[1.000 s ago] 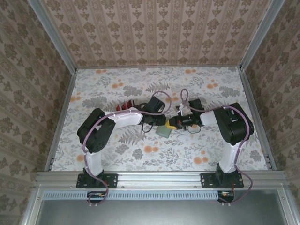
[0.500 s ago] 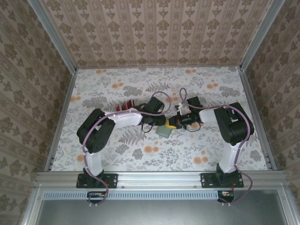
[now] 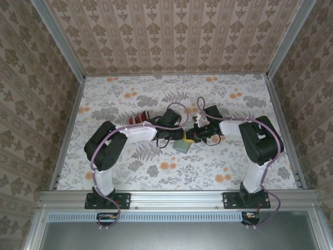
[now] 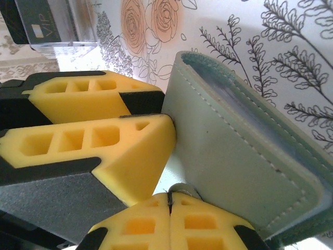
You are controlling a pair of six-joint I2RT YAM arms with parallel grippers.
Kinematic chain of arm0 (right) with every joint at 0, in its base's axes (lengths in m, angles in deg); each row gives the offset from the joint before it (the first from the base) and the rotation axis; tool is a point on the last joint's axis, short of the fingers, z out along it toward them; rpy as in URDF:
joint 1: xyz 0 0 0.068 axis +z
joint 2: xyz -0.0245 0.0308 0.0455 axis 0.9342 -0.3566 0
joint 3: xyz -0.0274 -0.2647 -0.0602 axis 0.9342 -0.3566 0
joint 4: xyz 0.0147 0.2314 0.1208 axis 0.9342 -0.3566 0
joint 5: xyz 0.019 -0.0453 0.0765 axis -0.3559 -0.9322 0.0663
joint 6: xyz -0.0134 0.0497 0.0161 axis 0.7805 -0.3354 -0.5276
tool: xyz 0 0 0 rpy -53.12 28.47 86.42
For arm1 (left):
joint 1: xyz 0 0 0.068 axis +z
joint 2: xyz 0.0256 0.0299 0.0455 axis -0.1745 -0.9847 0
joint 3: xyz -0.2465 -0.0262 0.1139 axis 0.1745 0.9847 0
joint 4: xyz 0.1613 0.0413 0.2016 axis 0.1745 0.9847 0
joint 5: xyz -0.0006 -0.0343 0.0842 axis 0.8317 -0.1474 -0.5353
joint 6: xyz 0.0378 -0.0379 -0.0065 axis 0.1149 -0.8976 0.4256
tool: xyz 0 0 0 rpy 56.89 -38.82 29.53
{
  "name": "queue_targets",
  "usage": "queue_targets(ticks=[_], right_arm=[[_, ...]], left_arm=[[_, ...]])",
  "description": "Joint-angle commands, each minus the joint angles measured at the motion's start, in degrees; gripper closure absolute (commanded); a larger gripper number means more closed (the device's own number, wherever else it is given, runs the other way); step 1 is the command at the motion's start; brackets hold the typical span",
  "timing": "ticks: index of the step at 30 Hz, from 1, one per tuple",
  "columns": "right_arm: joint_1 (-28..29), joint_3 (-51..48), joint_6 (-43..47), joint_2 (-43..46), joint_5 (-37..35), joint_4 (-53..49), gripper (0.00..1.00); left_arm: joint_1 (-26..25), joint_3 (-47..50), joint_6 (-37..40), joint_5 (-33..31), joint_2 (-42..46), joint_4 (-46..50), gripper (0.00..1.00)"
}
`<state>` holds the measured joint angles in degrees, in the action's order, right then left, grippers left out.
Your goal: Put the credit cards into the card holder
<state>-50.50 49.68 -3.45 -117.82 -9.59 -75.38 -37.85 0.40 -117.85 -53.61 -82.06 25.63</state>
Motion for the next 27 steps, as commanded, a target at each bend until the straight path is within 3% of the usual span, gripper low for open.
queue_targets(ticks=[1,7,12,22,27], right_arm=[[1.34,-1.47,2.28,3.17,-13.63,-3.40,0.95],[1.35,2.72,6.16,11.38,-15.27,-9.83,0.70],[1.29,4.97,8.27,16.38,-18.19,-12.02,0.62],[1.28,4.11,17.44,30.37,-36.29,-16.16,0.52],[1.28,1.59,21.89,38.14,-48.47,-15.25,0.47]], left_arm=[[-0.50,1.24,0.38,2.95,0.64,1.31,0.75],[1.35,-0.22,3.00,1.31,5.30,3.58,0.69],[2.52,0.39,5.60,-1.07,11.12,4.12,0.63],[5.22,9.55,10.28,-14.50,29.95,4.93,0.55],[10.42,14.93,11.02,-20.76,41.54,7.69,0.42]])
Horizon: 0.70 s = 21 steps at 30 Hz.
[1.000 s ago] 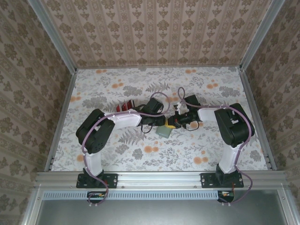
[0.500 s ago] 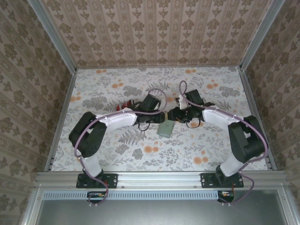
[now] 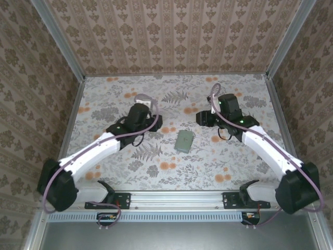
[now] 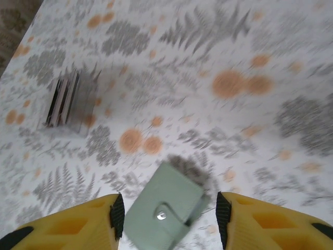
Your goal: Put the credit cards into the card holder
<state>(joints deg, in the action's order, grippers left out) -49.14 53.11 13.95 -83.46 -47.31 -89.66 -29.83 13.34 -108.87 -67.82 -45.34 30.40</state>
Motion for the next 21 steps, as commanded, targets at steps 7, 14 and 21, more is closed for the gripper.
queue_targets(ticks=[7,14,21], right_arm=[[-1.36,-8.98,6.03,9.54,-29.46,6.32,0.21],[-2.81,-18.47,5.57,7.16,-43.44,26.15,0.06],[-5.23,-19.22,8.87,1.15,-49.12,31.80,0.01]], left_arm=[[16.63,9.69,0.58,-10.71,18.32,7.04,0.13],[26.17,18.35,-2.02,-17.32,27.65,6.44,0.00],[30.25,28.27,8.24,-19.33,33.65,-6.38,0.00]])
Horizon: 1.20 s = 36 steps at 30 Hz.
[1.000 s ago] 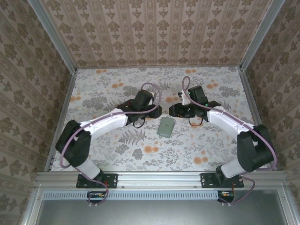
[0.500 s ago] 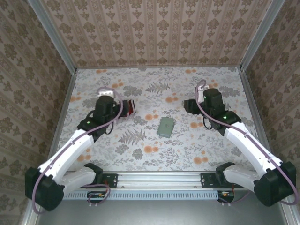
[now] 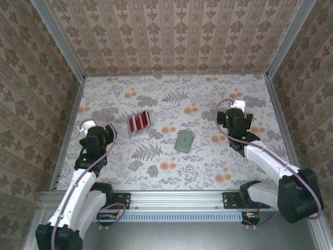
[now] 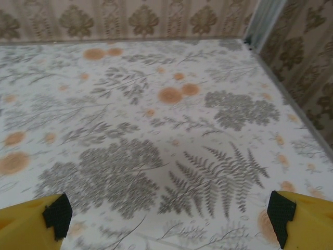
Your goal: Put the credit cards into the card holder
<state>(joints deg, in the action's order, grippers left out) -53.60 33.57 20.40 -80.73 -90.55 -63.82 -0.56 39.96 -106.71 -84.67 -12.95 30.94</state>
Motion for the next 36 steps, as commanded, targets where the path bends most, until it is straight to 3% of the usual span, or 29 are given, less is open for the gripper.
queue_targets(ticks=[1,9,18,27,33,36], right_arm=[[-1.09,-0.18,2.88,-2.21,-6.72,7.62,0.00],[-7.41,-9.02,6.46,-3.94,2.58,24.28,0.00],[-11.46,-13.08,3.95,-10.44,9.67,36.11,0.01],[-11.38,-12.66,5.56,-16.07,13.72,39.51,0.01],[-11.45,-9.79,6.44,-17.53,16.17,35.93,0.00],[-11.53,-9.42,6.33,-17.70,16.44,35.39,0.00]], left_arm=[[1.16,2.62,8.11,-3.23,1.17,-8.77,0.00],[4.47,12.14,19.20,-0.56,-1.31,-26.45,0.00],[11.57,16.72,20.48,6.96,-7.62,-39.41,0.00],[13.37,16.32,20.71,10.84,-18.89,-52.01,0.00],[13.36,8.90,19.94,16.47,-33.37,-57.10,0.00],[12.19,5.09,23.63,18.20,-39.05,-57.74,0.00]])
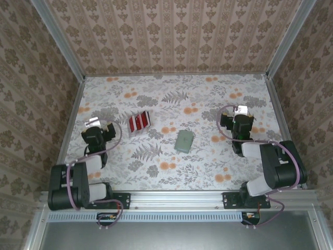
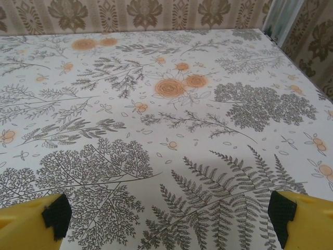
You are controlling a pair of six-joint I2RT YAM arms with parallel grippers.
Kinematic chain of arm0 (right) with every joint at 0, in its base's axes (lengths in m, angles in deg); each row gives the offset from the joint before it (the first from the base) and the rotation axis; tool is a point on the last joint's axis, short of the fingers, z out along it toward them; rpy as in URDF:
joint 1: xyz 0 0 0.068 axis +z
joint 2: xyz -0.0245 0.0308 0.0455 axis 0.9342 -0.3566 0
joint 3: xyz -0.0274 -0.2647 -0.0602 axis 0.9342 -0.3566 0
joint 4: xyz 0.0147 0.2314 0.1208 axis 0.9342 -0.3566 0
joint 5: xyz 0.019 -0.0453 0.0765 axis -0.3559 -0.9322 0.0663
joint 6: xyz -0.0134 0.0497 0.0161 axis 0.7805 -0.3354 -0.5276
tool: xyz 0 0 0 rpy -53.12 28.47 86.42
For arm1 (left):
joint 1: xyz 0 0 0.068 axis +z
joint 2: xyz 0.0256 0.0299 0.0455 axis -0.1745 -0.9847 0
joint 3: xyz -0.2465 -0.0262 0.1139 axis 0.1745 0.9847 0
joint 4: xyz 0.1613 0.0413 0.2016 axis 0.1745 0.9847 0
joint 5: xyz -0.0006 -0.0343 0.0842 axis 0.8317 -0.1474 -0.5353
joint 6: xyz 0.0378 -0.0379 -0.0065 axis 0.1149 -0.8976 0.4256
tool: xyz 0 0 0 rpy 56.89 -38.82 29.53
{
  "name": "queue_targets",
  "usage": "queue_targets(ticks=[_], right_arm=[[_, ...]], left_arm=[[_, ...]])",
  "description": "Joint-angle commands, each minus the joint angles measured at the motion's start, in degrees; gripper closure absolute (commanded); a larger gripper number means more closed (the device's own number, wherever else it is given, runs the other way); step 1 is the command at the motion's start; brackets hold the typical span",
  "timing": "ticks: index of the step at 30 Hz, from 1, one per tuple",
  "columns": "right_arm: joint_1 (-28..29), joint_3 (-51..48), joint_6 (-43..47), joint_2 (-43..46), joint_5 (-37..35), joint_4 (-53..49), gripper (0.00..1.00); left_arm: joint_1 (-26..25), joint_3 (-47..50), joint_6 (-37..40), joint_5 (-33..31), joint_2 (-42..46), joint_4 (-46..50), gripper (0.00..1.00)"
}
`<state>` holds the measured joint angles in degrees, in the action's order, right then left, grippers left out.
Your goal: Put the credit cards into the card holder
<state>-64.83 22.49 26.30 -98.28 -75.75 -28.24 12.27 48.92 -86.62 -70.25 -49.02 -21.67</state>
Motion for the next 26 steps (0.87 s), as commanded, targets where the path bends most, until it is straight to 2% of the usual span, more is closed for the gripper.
queue_targets(ticks=[1,4,6,7,26], right_arm=[[-0.32,1.68,0.45,-0.20,1.88,-0.29,0.00],[-0.47,1.72,0.38,-0.16,2.14,-0.40,0.00],[-0.61,2.01,0.35,-0.24,2.44,-0.83,0.00],[-0.58,1.98,0.37,-0.24,2.46,-0.79,0.00],[-0.67,2.09,0.37,-0.33,2.52,-0.93,0.00]], left_arm=[[-0.80,-4.29,3.93,3.92,-4.88,-6.49,0.00],[-2.57,-5.58,7.34,6.59,-10.70,-9.33,0.00],[-4.11,-6.04,9.80,5.58,-14.26,-13.12,0.00],[-4.48,-7.07,8.84,4.56,-12.65,-8.09,0.00],[-4.59,-6.64,8.52,2.99,-13.22,-9.96,0.00]])
